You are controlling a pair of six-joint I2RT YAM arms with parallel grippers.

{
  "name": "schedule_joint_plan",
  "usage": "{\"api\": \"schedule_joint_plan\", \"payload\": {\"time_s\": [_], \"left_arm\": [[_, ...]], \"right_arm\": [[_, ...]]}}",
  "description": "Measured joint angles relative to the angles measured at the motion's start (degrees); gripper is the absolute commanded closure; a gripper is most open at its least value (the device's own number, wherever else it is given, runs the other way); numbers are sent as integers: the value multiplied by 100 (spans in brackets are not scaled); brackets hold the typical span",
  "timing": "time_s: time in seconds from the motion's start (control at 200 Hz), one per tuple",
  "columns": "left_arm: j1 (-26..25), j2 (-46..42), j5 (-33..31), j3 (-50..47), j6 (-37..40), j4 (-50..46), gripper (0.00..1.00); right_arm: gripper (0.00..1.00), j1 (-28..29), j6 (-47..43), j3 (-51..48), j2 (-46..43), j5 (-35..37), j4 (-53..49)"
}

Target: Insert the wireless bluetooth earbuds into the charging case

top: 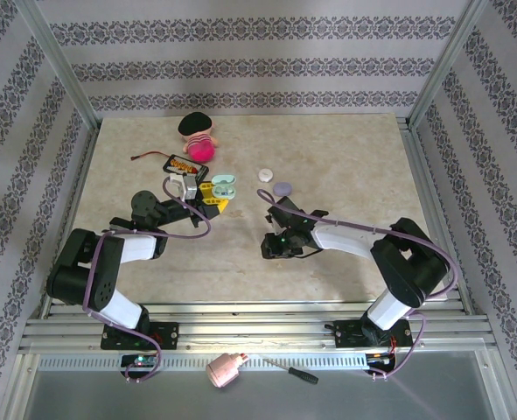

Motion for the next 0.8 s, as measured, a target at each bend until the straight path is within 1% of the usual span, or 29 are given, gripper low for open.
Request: {"api": "schedule_joint_plan", "payload": {"time_s": [0.205, 0.415, 0.51, 0.66, 0.799], "left_arm": [[0, -28, 0, 0, -2, 0, 77], [0, -28, 0, -2, -2, 0, 77], [0, -28, 0, 0, -2, 0, 77], [0, -28, 0, 0, -2, 2, 77], [0, -28, 0, 0, -2, 0, 77]], "right_arm": [[80, -103, 98, 7, 44, 247, 0], [80, -201, 157, 11, 72, 459, -44], [78, -197, 149, 22, 66, 531, -105], [71, -153, 87, 118, -46, 568, -133], [71, -79, -24, 363, -61, 560, -81]]}}
